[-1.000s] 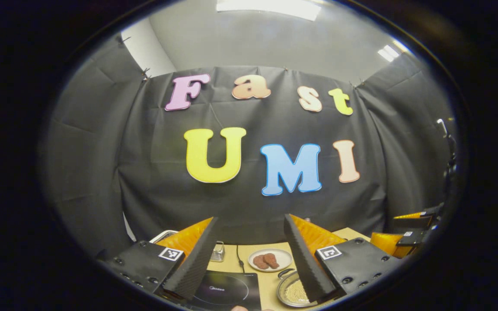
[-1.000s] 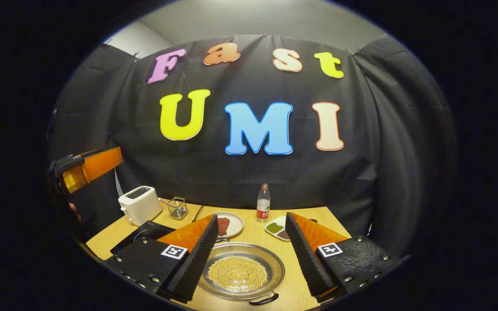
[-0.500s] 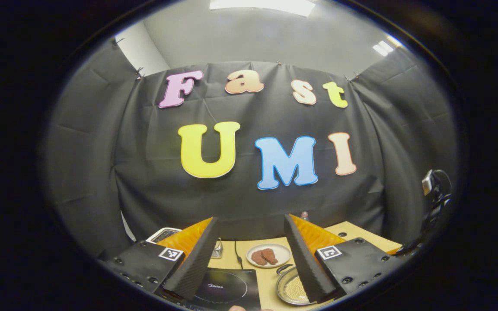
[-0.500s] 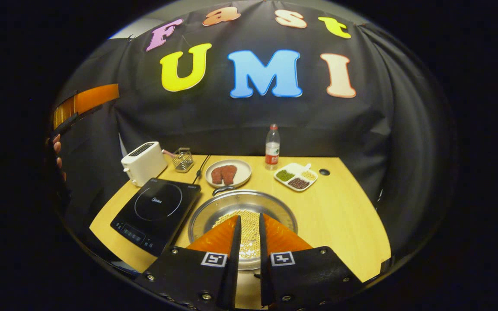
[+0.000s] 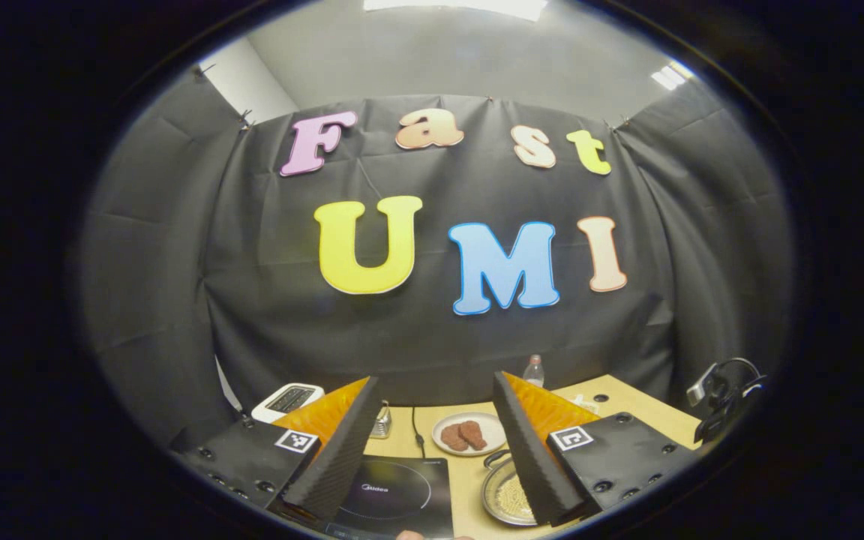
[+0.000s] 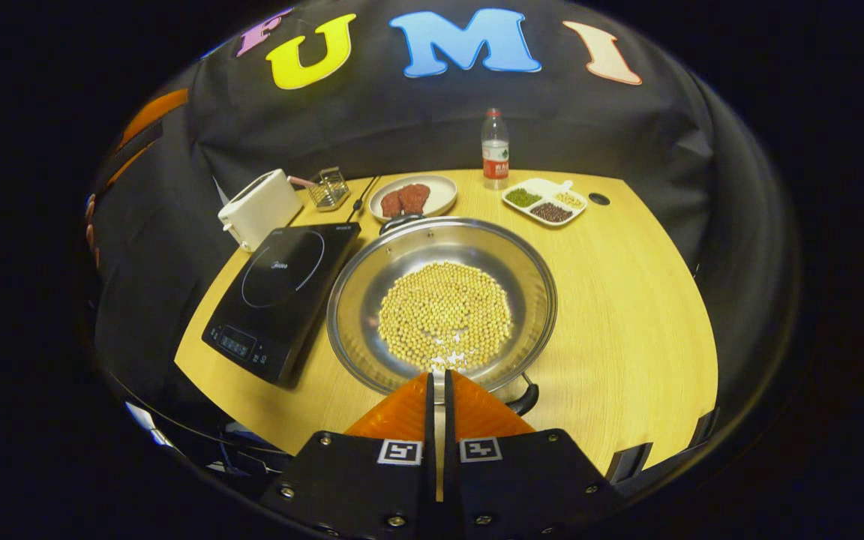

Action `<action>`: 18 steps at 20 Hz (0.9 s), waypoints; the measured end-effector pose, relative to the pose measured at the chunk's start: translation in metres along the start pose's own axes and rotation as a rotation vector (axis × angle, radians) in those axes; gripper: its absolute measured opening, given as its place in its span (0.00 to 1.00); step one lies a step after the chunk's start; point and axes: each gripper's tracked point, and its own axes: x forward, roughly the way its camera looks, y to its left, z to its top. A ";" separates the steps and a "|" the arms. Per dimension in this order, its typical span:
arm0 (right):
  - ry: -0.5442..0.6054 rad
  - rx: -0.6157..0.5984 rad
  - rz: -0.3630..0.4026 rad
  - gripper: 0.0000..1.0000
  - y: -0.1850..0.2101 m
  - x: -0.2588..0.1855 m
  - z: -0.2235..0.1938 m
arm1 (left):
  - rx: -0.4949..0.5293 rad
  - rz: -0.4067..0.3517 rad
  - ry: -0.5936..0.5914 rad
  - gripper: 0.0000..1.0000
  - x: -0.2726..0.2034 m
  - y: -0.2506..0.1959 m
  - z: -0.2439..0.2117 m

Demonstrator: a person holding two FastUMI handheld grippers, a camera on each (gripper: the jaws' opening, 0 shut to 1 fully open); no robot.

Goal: First push the handle of the pot to place it horizontally, then grasp the pot with both hands and set it on the induction cooktop.

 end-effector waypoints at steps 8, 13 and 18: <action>0.195 0.018 0.043 0.05 0.007 0.026 -0.046 | 0.007 0.027 0.032 0.96 0.002 0.006 -0.008; 0.240 0.003 0.035 0.05 0.006 0.039 -0.052 | 0.003 0.050 0.043 0.95 0.002 0.013 -0.011; 0.245 0.015 0.014 0.03 0.000 0.044 -0.054 | -0.002 0.059 0.044 0.96 0.004 0.016 -0.010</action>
